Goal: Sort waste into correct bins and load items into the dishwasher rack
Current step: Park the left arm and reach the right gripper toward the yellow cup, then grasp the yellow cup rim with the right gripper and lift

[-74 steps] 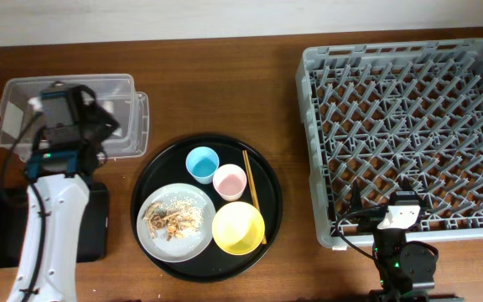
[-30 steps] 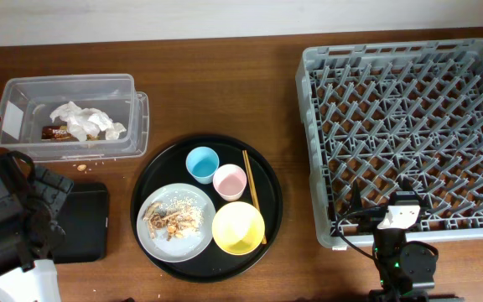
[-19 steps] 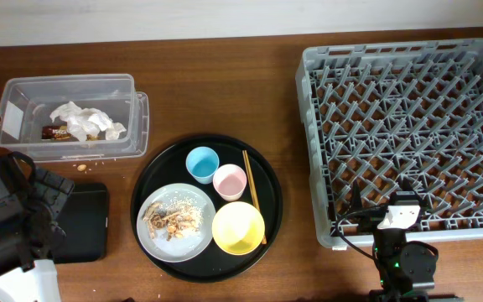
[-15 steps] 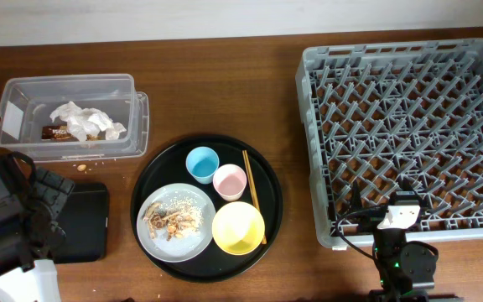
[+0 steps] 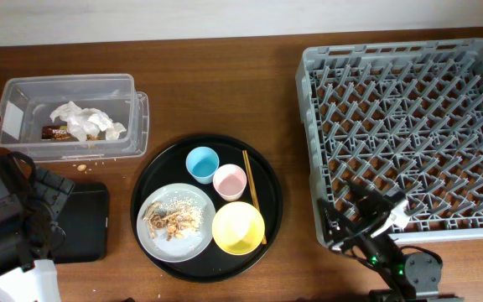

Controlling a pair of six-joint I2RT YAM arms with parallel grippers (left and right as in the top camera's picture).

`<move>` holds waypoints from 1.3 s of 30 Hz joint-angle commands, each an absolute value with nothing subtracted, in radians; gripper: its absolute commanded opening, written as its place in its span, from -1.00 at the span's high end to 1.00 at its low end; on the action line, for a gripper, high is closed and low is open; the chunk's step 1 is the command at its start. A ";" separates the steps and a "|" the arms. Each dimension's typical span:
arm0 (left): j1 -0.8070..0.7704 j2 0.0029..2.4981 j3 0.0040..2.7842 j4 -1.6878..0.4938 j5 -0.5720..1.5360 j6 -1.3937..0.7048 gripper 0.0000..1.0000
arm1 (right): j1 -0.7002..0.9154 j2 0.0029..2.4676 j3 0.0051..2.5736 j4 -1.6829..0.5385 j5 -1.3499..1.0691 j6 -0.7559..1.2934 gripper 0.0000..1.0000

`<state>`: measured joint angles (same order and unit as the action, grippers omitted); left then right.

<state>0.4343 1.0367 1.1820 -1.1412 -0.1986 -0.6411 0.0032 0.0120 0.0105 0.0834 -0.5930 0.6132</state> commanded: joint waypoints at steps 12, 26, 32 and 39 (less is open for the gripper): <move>0.440 1.031 1.182 -1.143 -0.199 -0.643 -0.98 | -0.001 0.052 0.241 0.331 -0.669 1.305 -0.97; 0.440 1.031 1.182 -1.143 -0.199 -0.643 -0.98 | 0.343 0.885 1.174 -0.730 -0.474 0.549 -0.98; 0.440 1.031 1.182 -1.143 -0.199 -0.643 -0.98 | 0.874 1.176 1.287 -0.821 0.119 0.615 -0.98; 0.440 1.031 1.182 -1.143 -0.199 -0.643 -0.98 | 1.108 1.555 1.474 -0.998 0.304 0.723 -0.97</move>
